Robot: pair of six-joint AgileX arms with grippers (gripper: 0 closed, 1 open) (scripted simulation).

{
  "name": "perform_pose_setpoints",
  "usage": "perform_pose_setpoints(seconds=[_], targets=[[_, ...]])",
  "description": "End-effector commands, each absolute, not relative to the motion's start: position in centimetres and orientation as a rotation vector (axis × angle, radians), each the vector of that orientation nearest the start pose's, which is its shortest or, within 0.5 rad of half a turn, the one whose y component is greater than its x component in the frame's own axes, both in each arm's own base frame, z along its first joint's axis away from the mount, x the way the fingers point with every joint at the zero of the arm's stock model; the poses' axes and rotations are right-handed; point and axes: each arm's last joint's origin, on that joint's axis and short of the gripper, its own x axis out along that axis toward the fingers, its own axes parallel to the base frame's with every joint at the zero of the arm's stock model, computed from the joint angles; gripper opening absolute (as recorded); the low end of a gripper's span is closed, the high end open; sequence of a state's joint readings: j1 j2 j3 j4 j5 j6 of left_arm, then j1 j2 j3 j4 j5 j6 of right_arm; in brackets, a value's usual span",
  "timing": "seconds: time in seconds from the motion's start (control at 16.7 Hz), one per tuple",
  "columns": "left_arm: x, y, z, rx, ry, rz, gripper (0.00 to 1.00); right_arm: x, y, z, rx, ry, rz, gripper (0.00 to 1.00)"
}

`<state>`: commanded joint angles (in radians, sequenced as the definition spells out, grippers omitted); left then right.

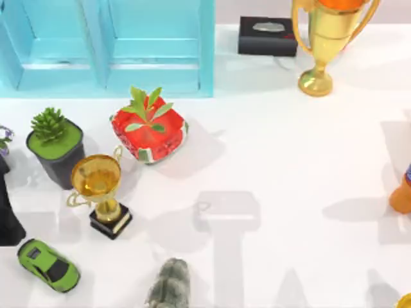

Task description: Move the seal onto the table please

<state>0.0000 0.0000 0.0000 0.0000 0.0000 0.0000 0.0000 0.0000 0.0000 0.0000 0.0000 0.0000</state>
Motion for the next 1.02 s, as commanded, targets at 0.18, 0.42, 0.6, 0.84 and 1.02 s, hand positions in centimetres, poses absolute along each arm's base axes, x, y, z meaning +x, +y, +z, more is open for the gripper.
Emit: perform_pose_setpoints(seconds=[0.18, 0.42, 0.6, 0.84, 1.02], targets=[[10.6, -0.1, 16.0, 0.0, 0.0, 0.0, 1.0, 10.6, -0.2, 16.2, -0.004, 0.011, -0.005, 1.0], [10.6, -0.1, 16.0, 0.0, 0.0, 0.0, 1.0, 10.8, -0.8, 18.5, -0.051, 0.157, -0.058, 1.0], [10.6, -0.1, 16.0, 0.0, 0.0, 0.0, 1.0, 11.9, -1.7, 21.5, -0.097, 0.368, -0.111, 1.0], [10.6, -0.1, 16.0, 0.0, 0.0, 0.0, 1.0, 15.3, -3.8, 25.3, -0.133, 0.729, -0.154, 1.0], [10.6, -0.1, 16.0, 0.0, 0.0, 0.0, 1.0, 18.8, -6.4, 27.0, -0.124, 1.007, -0.149, 1.0]])
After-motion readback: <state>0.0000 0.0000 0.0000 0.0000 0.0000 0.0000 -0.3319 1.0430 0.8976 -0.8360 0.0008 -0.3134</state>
